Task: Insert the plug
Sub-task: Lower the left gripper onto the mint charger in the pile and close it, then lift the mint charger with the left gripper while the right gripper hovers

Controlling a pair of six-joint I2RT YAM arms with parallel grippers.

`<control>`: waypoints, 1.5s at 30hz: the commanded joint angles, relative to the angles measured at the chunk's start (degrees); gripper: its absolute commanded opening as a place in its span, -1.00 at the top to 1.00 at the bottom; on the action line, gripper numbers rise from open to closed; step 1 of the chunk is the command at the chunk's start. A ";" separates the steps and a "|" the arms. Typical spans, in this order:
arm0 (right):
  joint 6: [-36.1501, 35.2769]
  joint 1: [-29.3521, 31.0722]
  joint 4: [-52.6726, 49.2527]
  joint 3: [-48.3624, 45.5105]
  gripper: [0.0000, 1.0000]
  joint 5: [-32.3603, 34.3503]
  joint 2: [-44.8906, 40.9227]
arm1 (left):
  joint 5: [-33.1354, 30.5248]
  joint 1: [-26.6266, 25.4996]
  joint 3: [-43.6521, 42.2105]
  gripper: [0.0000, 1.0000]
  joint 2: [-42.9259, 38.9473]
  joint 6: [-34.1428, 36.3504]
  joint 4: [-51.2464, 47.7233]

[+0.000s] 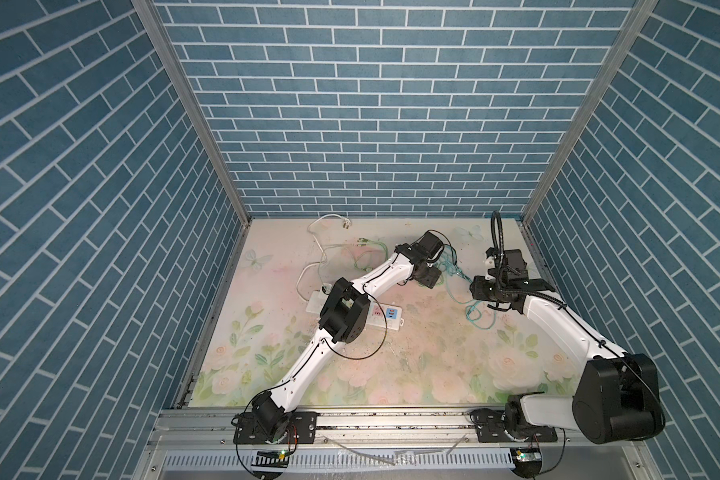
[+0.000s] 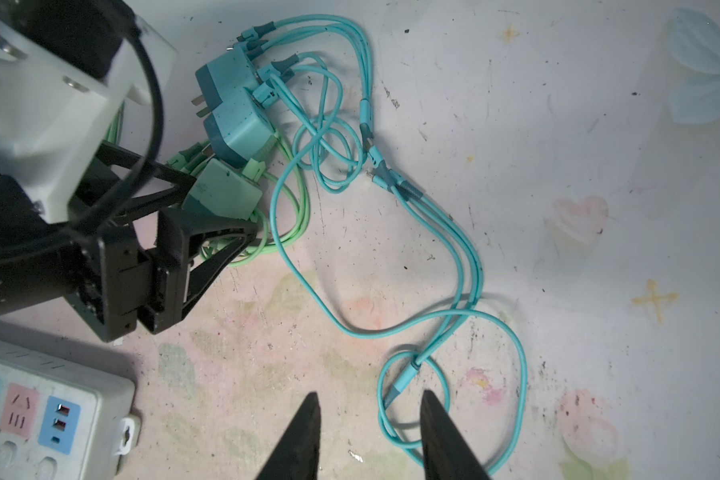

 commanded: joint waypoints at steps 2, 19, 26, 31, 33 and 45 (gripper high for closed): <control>0.62 -0.33 0.19 -1.52 0.20 -0.73 -2.20 | 0.07 -0.27 1.84 -0.38 2.04 -0.20 -0.11; 1.66 -0.38 -0.97 -2.88 0.20 -0.95 -4.87 | -4.02 -3.02 3.43 0.39 -4.07 4.63 -6.05; 1.74 -0.39 -2.46 -3.13 0.19 0.58 -8.43 | -5.60 -5.48 -5.34 0.43 -18.72 9.45 -7.35; 6.30 -0.38 0.24 -5.79 0.19 -0.07 -11.90 | -0.68 -1.52 -20.18 0.43 -32.93 10.21 -2.63; 7.62 -0.33 1.15 -6.26 0.19 -0.92 -12.61 | 1.11 1.97 -25.93 0.43 -39.17 10.21 0.37; 12.67 1.81 5.57 -6.82 0.19 -7.19 -12.31 | -2.02 16.98 -41.09 0.32 -62.70 11.33 8.43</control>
